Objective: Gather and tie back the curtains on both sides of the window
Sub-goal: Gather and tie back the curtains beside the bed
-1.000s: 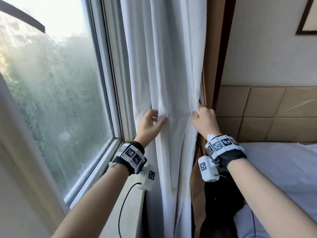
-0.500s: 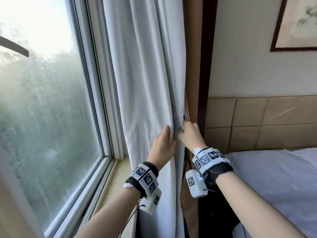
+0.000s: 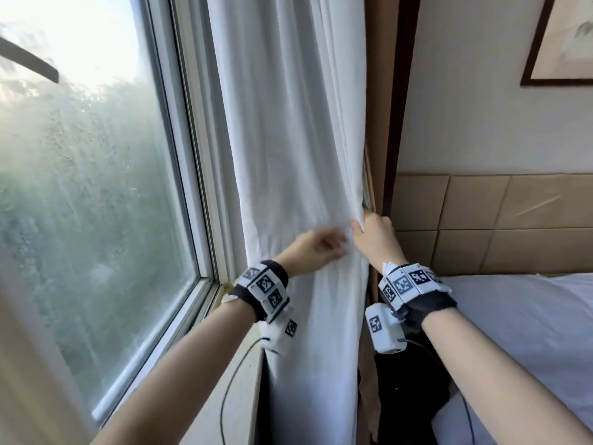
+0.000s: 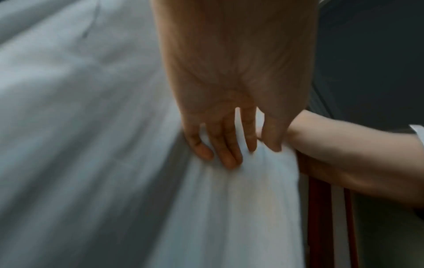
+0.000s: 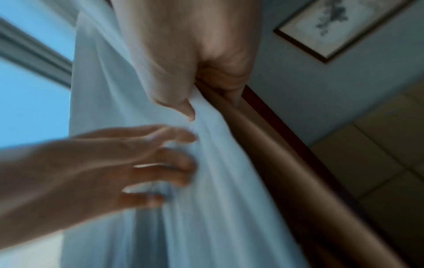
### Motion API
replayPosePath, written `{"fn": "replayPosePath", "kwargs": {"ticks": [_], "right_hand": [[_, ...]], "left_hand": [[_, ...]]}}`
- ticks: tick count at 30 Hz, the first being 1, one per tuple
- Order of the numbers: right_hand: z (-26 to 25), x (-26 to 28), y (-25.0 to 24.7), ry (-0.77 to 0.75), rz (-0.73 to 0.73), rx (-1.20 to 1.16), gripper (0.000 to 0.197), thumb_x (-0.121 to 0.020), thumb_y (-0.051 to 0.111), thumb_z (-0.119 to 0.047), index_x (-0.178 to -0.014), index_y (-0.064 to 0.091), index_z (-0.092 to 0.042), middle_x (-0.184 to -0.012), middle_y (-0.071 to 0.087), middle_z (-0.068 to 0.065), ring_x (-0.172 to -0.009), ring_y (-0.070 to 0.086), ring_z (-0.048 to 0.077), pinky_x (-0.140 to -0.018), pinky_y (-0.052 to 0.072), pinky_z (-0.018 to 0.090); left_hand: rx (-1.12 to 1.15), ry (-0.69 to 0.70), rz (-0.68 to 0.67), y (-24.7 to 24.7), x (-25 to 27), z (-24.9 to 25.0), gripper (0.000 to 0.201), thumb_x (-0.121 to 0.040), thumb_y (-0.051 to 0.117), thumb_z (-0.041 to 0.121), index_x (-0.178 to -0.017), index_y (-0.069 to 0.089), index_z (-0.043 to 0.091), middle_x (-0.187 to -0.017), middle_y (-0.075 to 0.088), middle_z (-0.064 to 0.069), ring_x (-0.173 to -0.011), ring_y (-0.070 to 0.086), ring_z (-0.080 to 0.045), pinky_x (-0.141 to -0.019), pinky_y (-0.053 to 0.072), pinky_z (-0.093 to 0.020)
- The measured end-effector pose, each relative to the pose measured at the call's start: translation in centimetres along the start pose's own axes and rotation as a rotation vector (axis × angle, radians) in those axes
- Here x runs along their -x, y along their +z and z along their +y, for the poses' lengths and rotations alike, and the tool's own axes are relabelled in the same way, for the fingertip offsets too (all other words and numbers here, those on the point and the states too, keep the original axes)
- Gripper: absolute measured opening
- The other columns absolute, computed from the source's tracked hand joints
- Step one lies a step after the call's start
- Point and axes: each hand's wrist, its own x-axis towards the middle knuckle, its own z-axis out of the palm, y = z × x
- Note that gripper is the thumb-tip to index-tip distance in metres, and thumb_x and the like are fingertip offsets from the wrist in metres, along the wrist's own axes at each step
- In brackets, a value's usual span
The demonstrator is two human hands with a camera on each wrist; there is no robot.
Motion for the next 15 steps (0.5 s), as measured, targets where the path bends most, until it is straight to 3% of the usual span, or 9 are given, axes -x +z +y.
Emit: {"fn": "replayPosePath", "kwargs": {"ticks": [4,6,8,11,13,15], "right_hand": [[0.8,-0.4,-0.1,-0.068,0.058,0.075,0.027,-0.094,0.048,-0.013,-0.112,0.059,0.002,-0.097,0.064,0.035,-0.095,0.057,0.051,-0.082,0.05,0.046],[1.0,-0.6,-0.2,-0.068,0.057,0.077,0.027,-0.093,0.048,-0.014,-0.113,0.06,0.002,-0.098,0.065,0.033,-0.096,0.058,0.051,-0.083,0.05,0.047],[1.1,-0.7,-0.3,-0.08,0.06,0.065,0.027,-0.093,0.049,-0.014,-0.113,0.061,0.0,-0.099,0.065,0.032,-0.097,0.057,0.05,-0.084,0.05,0.046],[1.1,-0.6,-0.4,-0.103,0.059,0.051,0.026,-0.093,0.048,-0.013,-0.112,0.061,-0.002,-0.099,0.066,0.031,-0.097,0.057,0.051,-0.083,0.049,0.045],[1.2,-0.5,-0.5,-0.112,0.053,0.034,0.026,-0.093,0.049,-0.011,-0.112,0.061,0.0,-0.099,0.066,0.03,-0.097,0.056,0.05,-0.082,0.049,0.044],[1.2,-0.4,-0.5,-0.113,0.056,0.014,0.025,-0.093,0.049,-0.012,-0.111,0.061,0.0,-0.097,0.067,0.029,-0.095,0.057,0.05,-0.081,0.05,0.043]], "left_hand": [[0.013,-0.126,0.582,-5.4,0.6,-2.7,0.012,-0.08,0.062,0.016,-0.09,0.067,0.013,-0.083,0.068,0.0,-0.075,0.063,-0.015,-0.076,0.054,-0.034],[0.05,-0.254,0.74,-6.7,1.2,-4.6,0.023,-0.078,0.07,0.023,-0.097,0.062,0.014,-0.088,0.065,0.001,-0.08,0.062,-0.018,-0.077,0.054,-0.035],[0.117,-0.415,0.592,-6.8,1.4,-5.7,0.06,-0.071,0.08,0.04,-0.118,0.052,0.014,-0.108,0.058,-0.003,-0.099,0.058,-0.021,-0.09,0.05,-0.036],[0.054,-0.532,0.382,-5.4,1.4,-6.1,0.104,-0.063,0.076,0.064,-0.141,0.028,0.015,-0.139,0.034,-0.007,-0.13,0.037,-0.025,-0.111,0.034,-0.045],[0.151,-0.513,0.381,-4.0,0.9,-5.8,0.096,-0.065,0.077,0.061,-0.137,0.032,0.016,-0.14,0.032,-0.007,-0.131,0.036,-0.024,-0.11,0.035,-0.041],[0.3,-0.47,0.424,-2.8,0.4,-5.3,0.062,-0.068,0.074,0.055,-0.108,0.048,0.015,-0.119,0.051,-0.005,-0.112,0.055,-0.024,-0.098,0.048,-0.042]]}}
